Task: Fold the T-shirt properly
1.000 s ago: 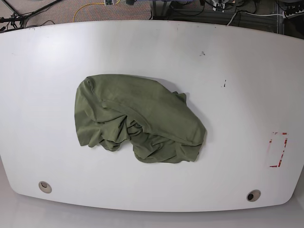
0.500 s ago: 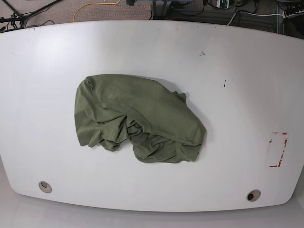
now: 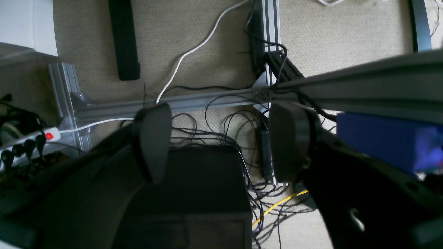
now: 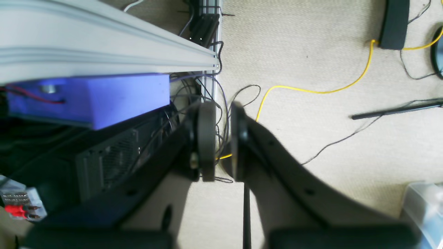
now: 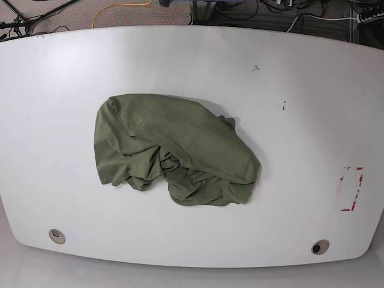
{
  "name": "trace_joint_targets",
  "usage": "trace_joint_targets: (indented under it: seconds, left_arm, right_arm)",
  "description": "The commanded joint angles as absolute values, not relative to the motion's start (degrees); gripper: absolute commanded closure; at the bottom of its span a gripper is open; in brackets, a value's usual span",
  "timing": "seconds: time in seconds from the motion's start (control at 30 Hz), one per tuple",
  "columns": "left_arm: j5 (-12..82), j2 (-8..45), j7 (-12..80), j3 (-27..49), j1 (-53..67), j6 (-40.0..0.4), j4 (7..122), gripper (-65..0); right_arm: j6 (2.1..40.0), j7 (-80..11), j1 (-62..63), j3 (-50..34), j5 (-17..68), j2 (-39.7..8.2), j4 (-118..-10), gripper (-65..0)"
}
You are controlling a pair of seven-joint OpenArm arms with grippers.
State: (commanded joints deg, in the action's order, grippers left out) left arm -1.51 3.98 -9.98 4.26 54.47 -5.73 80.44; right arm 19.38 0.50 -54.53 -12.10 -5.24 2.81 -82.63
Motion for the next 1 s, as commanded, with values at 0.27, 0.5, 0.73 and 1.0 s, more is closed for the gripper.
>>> trace_joint_targets:
  seconds: [0.27, 0.5, 0.73, 1.0]
  left_arm:
    - [-1.25, 4.48, -9.76, 4.89, 57.32, -5.63, 83.34, -40.5]
    - [-0.91, 4.39, -10.32, 5.96, 59.86, -5.54, 86.12, -40.7]
    - [-1.35, 3.87, -11.05, 7.96, 63.00, -5.55, 90.20, -41.1]
    - [-0.98, 3.70, -10.95, 7.74, 64.72, -5.49, 93.12, -41.1]
  right_arm:
    - [19.13, 0.48, -56.68, -13.04, -5.27, 3.29, -86.47, -6.4]
    - [19.14, 0.60, -59.01, -12.88, -5.18, 3.54, -90.76, -6.2]
    - [19.23, 0.63, -61.97, -12.55, -5.32, 3.46, -96.42, -6.4]
    - [19.21, 0.93, -63.47, -12.47, -5.29, 3.62, -98.97, -6.2]
